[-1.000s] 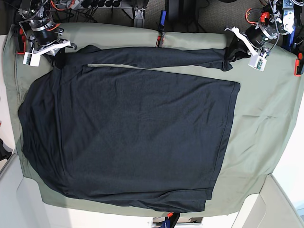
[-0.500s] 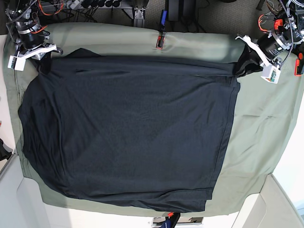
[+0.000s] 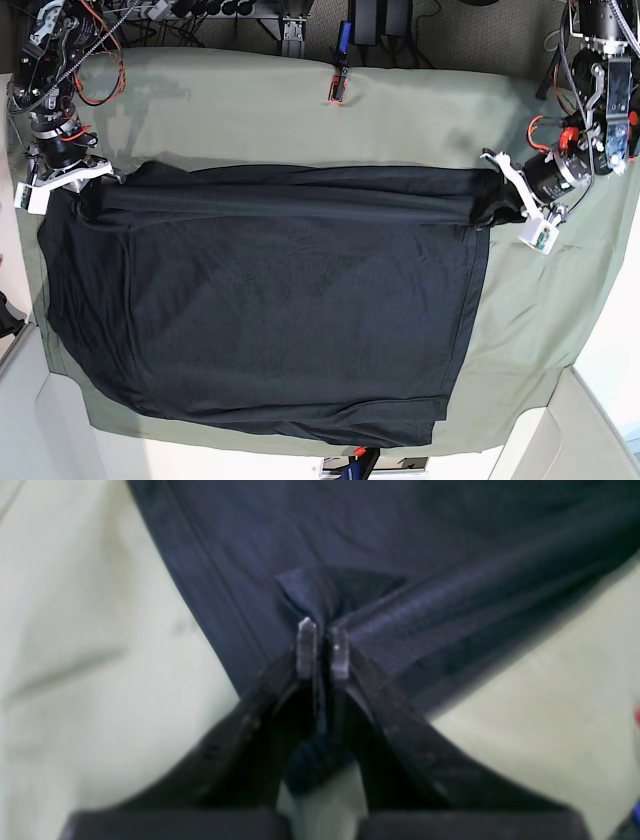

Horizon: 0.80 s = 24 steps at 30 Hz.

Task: Fold the T-shirt properly
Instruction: 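Lift the shoulders and fold the collar half over toward the hem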

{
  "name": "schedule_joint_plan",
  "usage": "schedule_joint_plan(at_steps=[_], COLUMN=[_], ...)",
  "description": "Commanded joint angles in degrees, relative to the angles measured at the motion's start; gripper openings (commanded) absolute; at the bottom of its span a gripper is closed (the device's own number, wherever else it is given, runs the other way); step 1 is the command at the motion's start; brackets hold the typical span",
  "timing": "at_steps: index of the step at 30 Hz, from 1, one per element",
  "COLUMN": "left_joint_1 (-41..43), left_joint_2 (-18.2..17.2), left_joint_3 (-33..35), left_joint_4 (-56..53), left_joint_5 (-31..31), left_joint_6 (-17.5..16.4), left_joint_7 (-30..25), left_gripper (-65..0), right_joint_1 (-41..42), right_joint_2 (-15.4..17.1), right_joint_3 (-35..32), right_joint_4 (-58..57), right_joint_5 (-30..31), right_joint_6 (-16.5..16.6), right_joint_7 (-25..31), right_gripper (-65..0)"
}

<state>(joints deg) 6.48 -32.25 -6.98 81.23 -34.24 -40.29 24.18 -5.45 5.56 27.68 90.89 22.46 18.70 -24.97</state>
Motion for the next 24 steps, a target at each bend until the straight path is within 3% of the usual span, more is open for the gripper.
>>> schedule_joint_plan(at_steps=[1,6,9,11,13,14,18,24], left_joint_1=[-2.5,-9.2,-10.1,-10.1,-10.1,-10.1,-9.0,-0.7], left_joint_2=[-1.3,-1.2,-1.3,-1.5,-1.8,-2.1,-4.1,-6.3], left_joint_3=[0.4,5.5,6.1,5.5,3.9,2.9,-2.3,-5.5], left_joint_4=[-1.7,-12.5,-14.8,-14.8,-14.4,-14.2,-11.0,-1.8], left_joint_5=[-0.4,-0.4,-0.5,-2.5,-7.4,-10.0,-19.0,-21.2], left_joint_6=[0.3,0.3,0.3,0.3,0.3,0.3,0.3,0.3], left_joint_7=[-1.1,-1.0,-0.5,3.1,8.4,11.3,20.4,22.4], left_gripper=[-65.0,-64.6,-41.1,-30.3,-29.8,-29.8,-29.8,-29.8], right_joint_1=[1.7,4.7,5.1,5.0,4.7,4.6,4.6,4.6], right_joint_2=[0.8,0.7,0.7,0.8,0.8,0.8,0.8,0.8], right_joint_3=[0.3,0.3,0.3,0.3,0.3,0.3,0.3,0.4], right_joint_4=[0.2,-3.8,-5.0,-5.2,-5.1,-5.1,-3.7,0.7], right_joint_5=[0.0,-1.0,-1.0,-1.0,-1.0,-1.0,0.7,2.0], right_joint_6=[-0.3,-0.3,-0.2,-0.2,-0.2,-0.2,1.8,2.6], right_joint_7=[1.6,1.5,1.6,1.6,1.5,0.8,-2.1,-4.9], right_gripper=[-65.0,-65.0,-65.0,-46.9,-29.9,-25.5,-24.3,-24.3])
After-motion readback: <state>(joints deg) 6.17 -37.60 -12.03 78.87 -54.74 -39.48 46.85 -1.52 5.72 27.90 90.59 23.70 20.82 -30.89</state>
